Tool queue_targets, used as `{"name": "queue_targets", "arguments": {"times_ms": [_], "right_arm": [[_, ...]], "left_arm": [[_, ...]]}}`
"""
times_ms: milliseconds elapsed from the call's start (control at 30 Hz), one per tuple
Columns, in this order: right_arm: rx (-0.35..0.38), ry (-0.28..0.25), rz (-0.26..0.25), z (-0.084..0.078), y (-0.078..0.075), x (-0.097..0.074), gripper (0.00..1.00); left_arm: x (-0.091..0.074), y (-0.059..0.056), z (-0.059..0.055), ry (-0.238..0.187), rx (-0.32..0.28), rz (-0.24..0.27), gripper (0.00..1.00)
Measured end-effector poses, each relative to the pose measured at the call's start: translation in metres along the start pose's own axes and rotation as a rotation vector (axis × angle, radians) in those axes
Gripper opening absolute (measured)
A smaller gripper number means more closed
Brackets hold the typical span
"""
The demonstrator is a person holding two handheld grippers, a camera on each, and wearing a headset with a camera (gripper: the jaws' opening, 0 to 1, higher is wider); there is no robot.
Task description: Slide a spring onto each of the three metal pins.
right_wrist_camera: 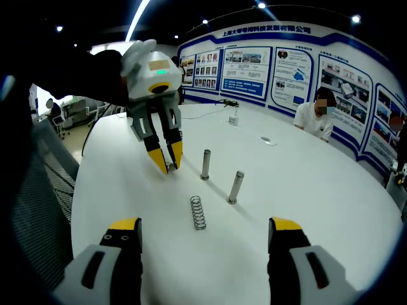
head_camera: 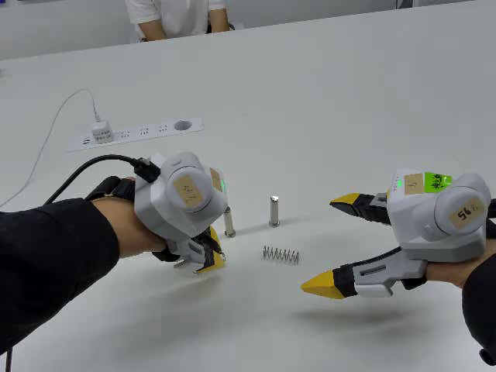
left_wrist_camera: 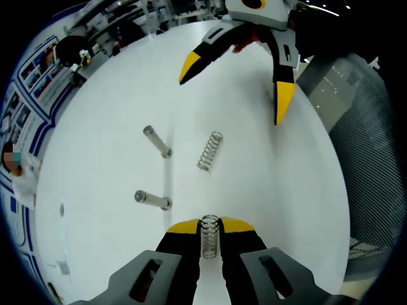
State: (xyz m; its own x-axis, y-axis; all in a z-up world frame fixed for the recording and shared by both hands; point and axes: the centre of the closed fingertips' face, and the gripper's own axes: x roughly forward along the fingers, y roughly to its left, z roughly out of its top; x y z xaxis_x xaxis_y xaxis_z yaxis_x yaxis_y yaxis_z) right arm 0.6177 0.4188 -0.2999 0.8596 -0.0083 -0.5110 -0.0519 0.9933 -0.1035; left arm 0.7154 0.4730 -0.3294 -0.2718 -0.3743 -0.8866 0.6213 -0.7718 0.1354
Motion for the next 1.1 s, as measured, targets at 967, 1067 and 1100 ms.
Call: {"name": "queue_targets", "arguments": {"times_ms": [967,1067,1100], "right_arm": [[-0.008,0.008,0.009,0.0,0.004,0.002,0.83],[-0.008,0.008,0.009,0.0,0.005,0.002,0.83],[-0.008,0.009,0.009,0.0,0.005,0.002,0.83]], "left_arm": [[-0.018,0.004,-0.002,-0.081,-0.11,0.044,0.11],[-0.021,0.004,-0.001,-0.105,-0.139,0.045,0.11],[-0.021,0.004,-0.001,-0.109,-0.145,0.047,0.11]]}}
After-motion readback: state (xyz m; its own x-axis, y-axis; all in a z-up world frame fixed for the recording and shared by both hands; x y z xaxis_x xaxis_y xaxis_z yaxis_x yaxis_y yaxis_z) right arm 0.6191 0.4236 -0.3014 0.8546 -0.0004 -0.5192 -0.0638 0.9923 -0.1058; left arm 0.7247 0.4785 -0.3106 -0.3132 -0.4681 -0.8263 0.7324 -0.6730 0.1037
